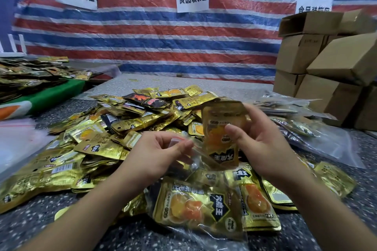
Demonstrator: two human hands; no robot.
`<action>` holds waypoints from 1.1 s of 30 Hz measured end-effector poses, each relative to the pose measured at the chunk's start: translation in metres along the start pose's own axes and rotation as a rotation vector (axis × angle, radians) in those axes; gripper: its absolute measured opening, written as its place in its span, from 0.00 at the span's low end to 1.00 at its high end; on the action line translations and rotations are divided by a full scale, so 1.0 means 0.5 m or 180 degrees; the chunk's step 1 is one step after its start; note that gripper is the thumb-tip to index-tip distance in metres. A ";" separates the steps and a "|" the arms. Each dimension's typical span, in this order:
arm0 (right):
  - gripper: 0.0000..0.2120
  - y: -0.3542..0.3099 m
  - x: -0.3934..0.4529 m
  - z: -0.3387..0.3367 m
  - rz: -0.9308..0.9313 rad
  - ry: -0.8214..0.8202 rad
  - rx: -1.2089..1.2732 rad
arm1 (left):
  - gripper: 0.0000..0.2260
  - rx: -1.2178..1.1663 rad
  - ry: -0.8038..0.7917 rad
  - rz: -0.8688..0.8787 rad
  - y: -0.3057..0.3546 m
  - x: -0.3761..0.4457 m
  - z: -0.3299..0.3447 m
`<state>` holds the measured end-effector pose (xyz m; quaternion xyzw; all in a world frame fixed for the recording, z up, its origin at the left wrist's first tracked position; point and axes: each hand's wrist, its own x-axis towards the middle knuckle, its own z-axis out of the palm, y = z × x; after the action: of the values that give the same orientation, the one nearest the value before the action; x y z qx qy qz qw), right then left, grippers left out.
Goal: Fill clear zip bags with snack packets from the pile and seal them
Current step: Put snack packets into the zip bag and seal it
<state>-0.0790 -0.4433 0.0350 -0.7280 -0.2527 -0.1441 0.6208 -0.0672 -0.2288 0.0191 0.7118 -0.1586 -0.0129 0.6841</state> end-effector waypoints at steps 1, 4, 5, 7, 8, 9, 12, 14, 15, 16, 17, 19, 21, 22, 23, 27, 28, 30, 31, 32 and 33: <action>0.13 0.000 -0.001 0.005 0.0003 -0.0060 -0.0061 | 0.09 0.0021 0.0009 0.0010 0.001 -0.001 0.001; 0.13 0.005 0.000 0.017 -0.0045 0.0079 0.0113 | 0.10 0.0140 0.0095 0.0043 0.001 0.000 0.003; 0.14 0.009 0.001 0.018 -0.0030 0.0199 0.0250 | 0.10 0.0178 0.0125 0.0044 0.000 0.001 0.004; 0.13 0.014 0.004 0.021 0.0096 0.0391 0.0555 | 0.10 0.0224 0.0194 0.0051 -0.001 0.001 0.004; 0.14 0.016 0.006 0.021 0.0180 0.0469 0.0725 | 0.10 0.0208 0.0216 0.0058 -0.001 0.001 0.005; 0.15 0.018 0.008 0.019 0.0257 0.0548 0.0882 | 0.11 0.0145 0.0224 0.0058 -0.001 -0.001 0.006; 0.18 0.019 0.012 0.011 0.0344 0.0638 0.0869 | 0.12 -0.0075 0.0242 0.0010 0.002 -0.006 0.010; 0.16 0.014 0.012 0.002 0.0254 0.0505 0.0382 | 0.12 -0.0210 0.0237 0.0021 0.003 -0.007 0.013; 0.15 0.011 0.011 -0.003 0.0205 0.0363 0.0109 | 0.13 -0.0271 0.0253 0.0047 0.003 -0.007 0.013; 0.14 0.007 0.010 -0.007 0.0162 0.0186 -0.0118 | 0.13 -0.0287 0.0294 0.0085 0.003 -0.006 0.013; 0.14 0.002 0.008 -0.010 0.0131 0.0027 -0.0291 | 0.13 -0.0275 0.0338 0.0142 0.003 -0.006 0.013; 0.11 -0.009 0.005 -0.013 0.0025 -0.0149 -0.0648 | 0.12 -0.0267 0.0385 0.0269 0.004 -0.007 0.015; 0.11 -0.020 0.005 -0.014 -0.0098 -0.0199 -0.1094 | 0.13 -0.0300 0.0393 0.0343 0.007 -0.008 0.018; 0.12 -0.025 0.005 -0.014 -0.0122 -0.0259 -0.1252 | 0.13 -0.0336 0.0379 0.0365 0.008 -0.008 0.019; 0.13 -0.029 0.005 -0.014 -0.0134 -0.0351 -0.1364 | 0.14 -0.0369 0.0363 0.0391 0.010 -0.008 0.020; 0.17 -0.036 0.005 -0.006 -0.0079 -0.0711 -0.1918 | 0.15 -0.0149 0.0272 0.0482 0.014 -0.013 0.022; 0.18 -0.037 0.004 -0.005 -0.0057 -0.0764 -0.2020 | 0.16 -0.0107 0.0260 0.0472 0.014 -0.013 0.022; 0.18 -0.041 0.005 -0.006 -0.0008 -0.0856 -0.2036 | 0.17 0.0012 0.0261 0.0476 0.011 -0.012 0.020; 0.16 -0.043 0.006 -0.008 0.0034 -0.0899 -0.2009 | 0.16 0.0096 0.0258 0.0501 0.010 -0.012 0.019; 0.15 -0.045 0.006 -0.008 0.0078 -0.0950 -0.2053 | 0.16 0.0178 0.0241 0.0535 0.007 -0.012 0.019; 0.14 -0.047 0.006 -0.006 0.0120 -0.1020 -0.2187 | 0.15 0.0260 0.0211 0.0587 0.004 -0.012 0.018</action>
<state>-0.0891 -0.4434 0.0566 -0.9116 -0.2700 -0.0933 0.2956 -0.0756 -0.2360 0.0193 0.7214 -0.2011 0.0802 0.6578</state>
